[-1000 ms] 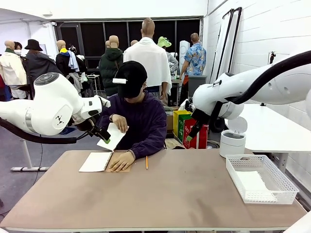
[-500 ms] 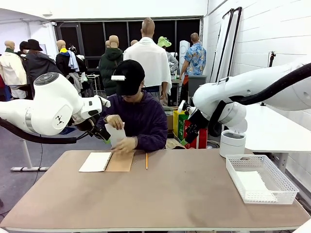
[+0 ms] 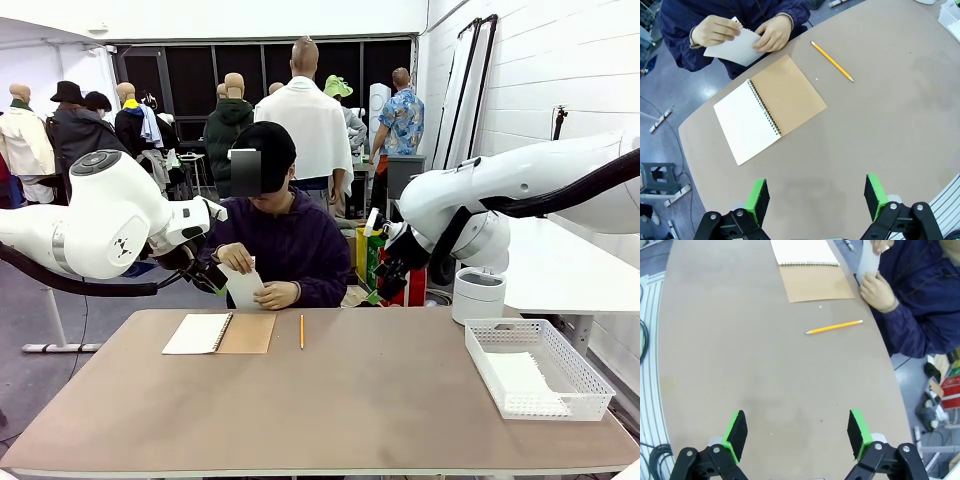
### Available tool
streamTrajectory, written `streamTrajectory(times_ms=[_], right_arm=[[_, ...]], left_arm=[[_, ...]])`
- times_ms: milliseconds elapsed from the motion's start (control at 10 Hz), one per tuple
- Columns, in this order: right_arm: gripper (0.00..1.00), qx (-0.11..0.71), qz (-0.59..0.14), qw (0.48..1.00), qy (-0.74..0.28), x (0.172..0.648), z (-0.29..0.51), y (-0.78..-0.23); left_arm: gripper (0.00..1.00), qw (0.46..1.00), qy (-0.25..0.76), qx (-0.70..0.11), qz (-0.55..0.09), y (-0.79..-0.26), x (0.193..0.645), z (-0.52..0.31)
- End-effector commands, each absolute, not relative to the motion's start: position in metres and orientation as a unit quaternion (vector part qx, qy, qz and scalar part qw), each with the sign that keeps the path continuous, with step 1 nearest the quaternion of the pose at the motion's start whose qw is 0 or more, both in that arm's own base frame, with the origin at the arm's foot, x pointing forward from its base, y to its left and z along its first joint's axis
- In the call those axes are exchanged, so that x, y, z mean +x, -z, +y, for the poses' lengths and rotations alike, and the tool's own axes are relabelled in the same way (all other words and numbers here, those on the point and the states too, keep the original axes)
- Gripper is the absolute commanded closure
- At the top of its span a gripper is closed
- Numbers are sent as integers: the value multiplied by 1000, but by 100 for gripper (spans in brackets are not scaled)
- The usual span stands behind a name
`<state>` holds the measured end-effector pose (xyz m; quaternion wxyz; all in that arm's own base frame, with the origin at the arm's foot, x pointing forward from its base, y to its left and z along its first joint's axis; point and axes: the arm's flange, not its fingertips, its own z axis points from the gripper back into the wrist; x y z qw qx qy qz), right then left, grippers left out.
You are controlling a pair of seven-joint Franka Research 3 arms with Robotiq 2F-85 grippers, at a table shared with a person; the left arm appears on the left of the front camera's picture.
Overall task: Sort the paper based on its condition.
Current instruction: If a person hands you a paper, place it in the Organizing basket , and if it's crumpled, put it in the Trash can.
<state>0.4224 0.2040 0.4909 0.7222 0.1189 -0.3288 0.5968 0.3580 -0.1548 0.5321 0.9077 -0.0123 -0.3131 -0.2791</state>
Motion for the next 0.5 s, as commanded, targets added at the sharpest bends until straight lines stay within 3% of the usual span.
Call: streamTrajectory(times_ms=[0, 400], right_arm=[[0, 119, -329, 724, -595, 423, 203, -492], [0, 119, -329, 724, -595, 423, 203, -492]], left_arm=[[0, 906, 280, -10, -317, -531, 359, -154], [0, 906, 280, -10, -317, -531, 359, -154]])
